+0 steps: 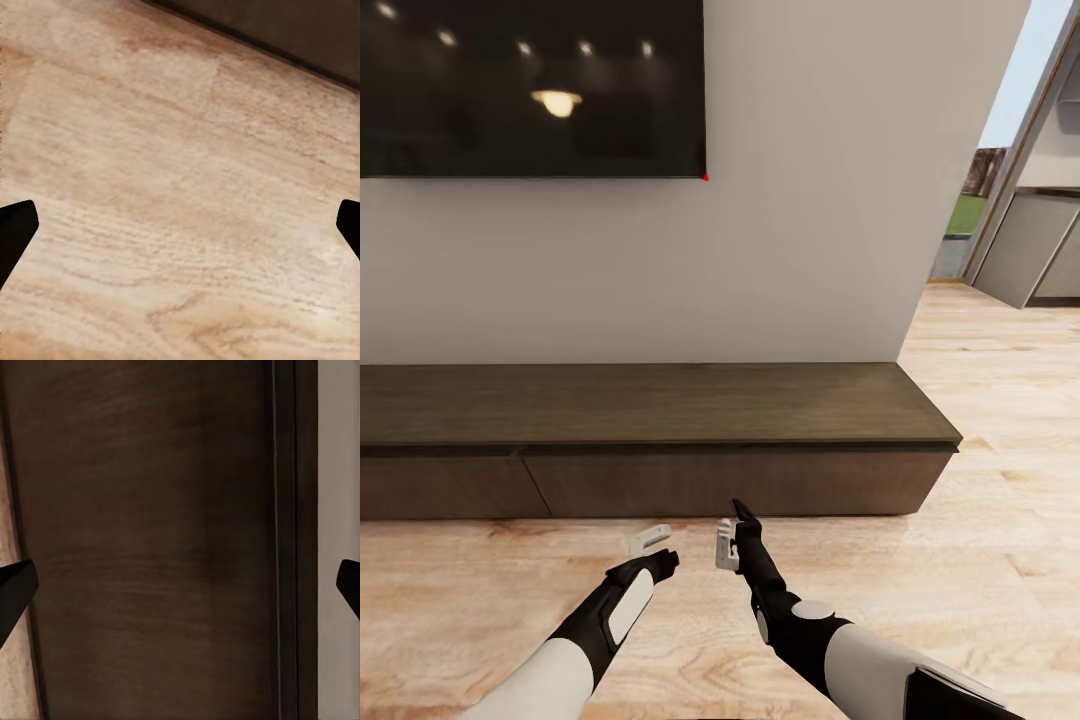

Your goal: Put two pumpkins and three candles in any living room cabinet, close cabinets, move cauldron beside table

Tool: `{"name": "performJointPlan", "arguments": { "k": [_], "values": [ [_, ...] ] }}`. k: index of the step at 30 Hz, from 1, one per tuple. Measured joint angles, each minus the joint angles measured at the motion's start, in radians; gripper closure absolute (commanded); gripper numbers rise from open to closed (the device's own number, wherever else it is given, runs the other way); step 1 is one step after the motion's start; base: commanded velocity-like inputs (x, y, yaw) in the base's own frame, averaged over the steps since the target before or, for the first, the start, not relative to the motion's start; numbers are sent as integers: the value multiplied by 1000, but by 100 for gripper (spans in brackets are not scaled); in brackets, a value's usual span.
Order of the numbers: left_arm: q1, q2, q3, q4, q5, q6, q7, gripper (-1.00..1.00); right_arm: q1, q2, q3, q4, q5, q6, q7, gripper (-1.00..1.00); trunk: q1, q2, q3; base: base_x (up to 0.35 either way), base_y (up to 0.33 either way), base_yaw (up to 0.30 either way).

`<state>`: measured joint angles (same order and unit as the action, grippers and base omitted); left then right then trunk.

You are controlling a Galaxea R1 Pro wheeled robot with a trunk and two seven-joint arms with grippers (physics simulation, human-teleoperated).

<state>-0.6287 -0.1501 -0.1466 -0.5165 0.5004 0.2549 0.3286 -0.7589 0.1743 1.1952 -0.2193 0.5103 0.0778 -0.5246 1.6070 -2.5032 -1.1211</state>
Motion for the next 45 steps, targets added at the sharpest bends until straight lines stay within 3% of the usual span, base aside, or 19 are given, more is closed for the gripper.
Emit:
{"name": "performJointPlan", "arguments": {
  "k": [4,7,39,45],
  "values": [
    [0,0,0,0,1,0,-1,-100,0,0,4,3,-2,-75,-2,-100,0,0,0,0,0,0],
    [0,0,0,0,2,0,-2,-100,0,0,1,3,-3,-89,-3,-100,0,0,0,0,0,0],
    [0,0,2,0,5,0,0,-100,0,0,1,16,-5,-102,-1,-100,0,0,0,49,0,0],
    [0,0,2,0,5,0,0,-100,0,0,2,36,-8,-155,0,-100,0,0,0,1,0,0]
  ]
}}
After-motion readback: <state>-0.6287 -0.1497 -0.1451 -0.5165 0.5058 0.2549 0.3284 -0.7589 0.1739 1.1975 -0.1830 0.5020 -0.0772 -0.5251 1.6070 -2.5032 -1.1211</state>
